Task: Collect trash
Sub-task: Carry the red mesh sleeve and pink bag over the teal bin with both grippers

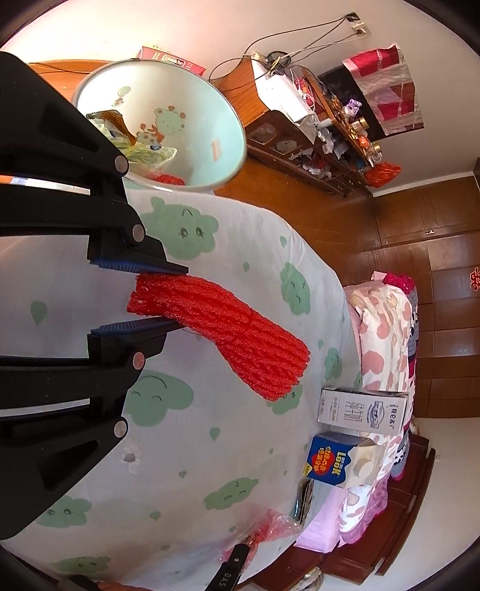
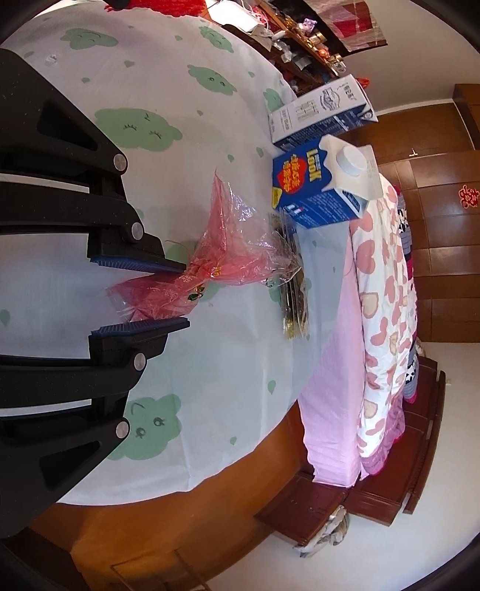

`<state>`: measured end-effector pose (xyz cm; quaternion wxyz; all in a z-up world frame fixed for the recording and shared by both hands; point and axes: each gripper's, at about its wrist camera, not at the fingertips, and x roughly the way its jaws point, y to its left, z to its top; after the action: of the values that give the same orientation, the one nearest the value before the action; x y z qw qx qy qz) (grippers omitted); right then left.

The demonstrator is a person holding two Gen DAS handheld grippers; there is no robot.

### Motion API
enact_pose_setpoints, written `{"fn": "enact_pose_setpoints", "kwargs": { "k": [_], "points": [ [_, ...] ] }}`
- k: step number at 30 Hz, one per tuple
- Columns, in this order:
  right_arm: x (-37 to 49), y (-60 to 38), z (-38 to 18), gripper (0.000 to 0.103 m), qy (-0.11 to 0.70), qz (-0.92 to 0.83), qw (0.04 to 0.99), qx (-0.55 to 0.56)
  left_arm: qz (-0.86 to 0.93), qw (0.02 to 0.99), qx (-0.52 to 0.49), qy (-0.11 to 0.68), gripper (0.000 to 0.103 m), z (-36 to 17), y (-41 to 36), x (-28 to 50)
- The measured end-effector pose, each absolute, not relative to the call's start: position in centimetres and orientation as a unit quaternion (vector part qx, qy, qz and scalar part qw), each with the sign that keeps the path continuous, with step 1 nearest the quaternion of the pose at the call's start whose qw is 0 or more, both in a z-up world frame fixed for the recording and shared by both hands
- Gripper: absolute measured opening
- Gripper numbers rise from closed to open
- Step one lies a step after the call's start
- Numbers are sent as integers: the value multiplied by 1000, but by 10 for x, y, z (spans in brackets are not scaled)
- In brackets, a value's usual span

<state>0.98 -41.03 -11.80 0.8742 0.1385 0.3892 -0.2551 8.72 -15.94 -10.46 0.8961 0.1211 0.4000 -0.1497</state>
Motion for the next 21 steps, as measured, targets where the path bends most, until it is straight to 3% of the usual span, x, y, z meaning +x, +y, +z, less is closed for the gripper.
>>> {"fn": "enact_pose_setpoints", "kwargs": {
  "k": [21],
  "points": [
    [-8, -294, -98, 25, 371, -170, 902, 142, -89, 910, 77, 398, 22, -98, -70, 71]
  ]
}}
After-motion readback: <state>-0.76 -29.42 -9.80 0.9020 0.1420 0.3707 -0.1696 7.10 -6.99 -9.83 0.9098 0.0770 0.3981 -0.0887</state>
